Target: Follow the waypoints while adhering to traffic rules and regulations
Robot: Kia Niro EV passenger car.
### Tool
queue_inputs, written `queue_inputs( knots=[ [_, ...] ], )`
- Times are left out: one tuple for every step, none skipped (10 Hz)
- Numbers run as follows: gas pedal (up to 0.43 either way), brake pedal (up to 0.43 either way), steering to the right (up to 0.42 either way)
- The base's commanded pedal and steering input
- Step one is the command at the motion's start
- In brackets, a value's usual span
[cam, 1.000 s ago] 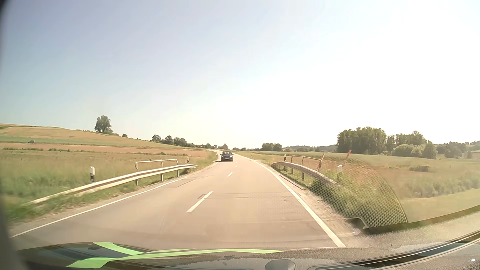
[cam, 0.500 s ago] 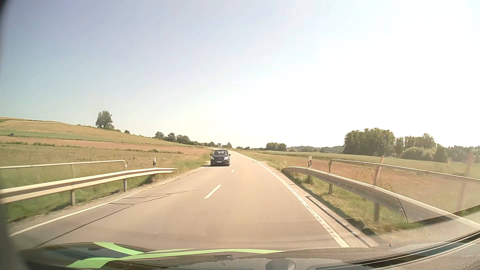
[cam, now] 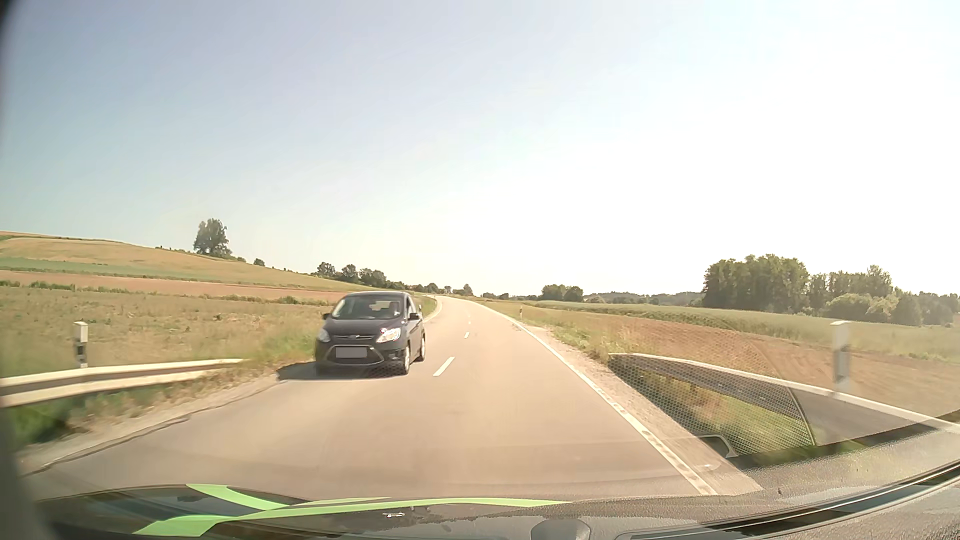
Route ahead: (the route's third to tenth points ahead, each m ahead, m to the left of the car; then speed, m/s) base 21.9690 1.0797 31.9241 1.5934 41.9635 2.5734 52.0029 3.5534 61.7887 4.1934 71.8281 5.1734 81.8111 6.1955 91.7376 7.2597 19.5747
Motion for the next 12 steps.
queue_inputs(
  knots=[
    [0.299, 0.000, -0.013],
    [0.311, 0.000, -0.013],
    [0.311, 0.000, -0.013],
    [0.311, 0.000, -0.014],
    [0.311, 0.000, -0.014],
    [0.311, 0.000, -0.014],
    [0.319, 0.000, -0.014],
    [0.331, 0.000, -0.012],
    [0.339, 0.000, -0.012],
    [0.339, 0.000, -0.012],
    [0.339, 0.000, -0.012],
    [0.339, 0.000, -0.012]
  ],
)
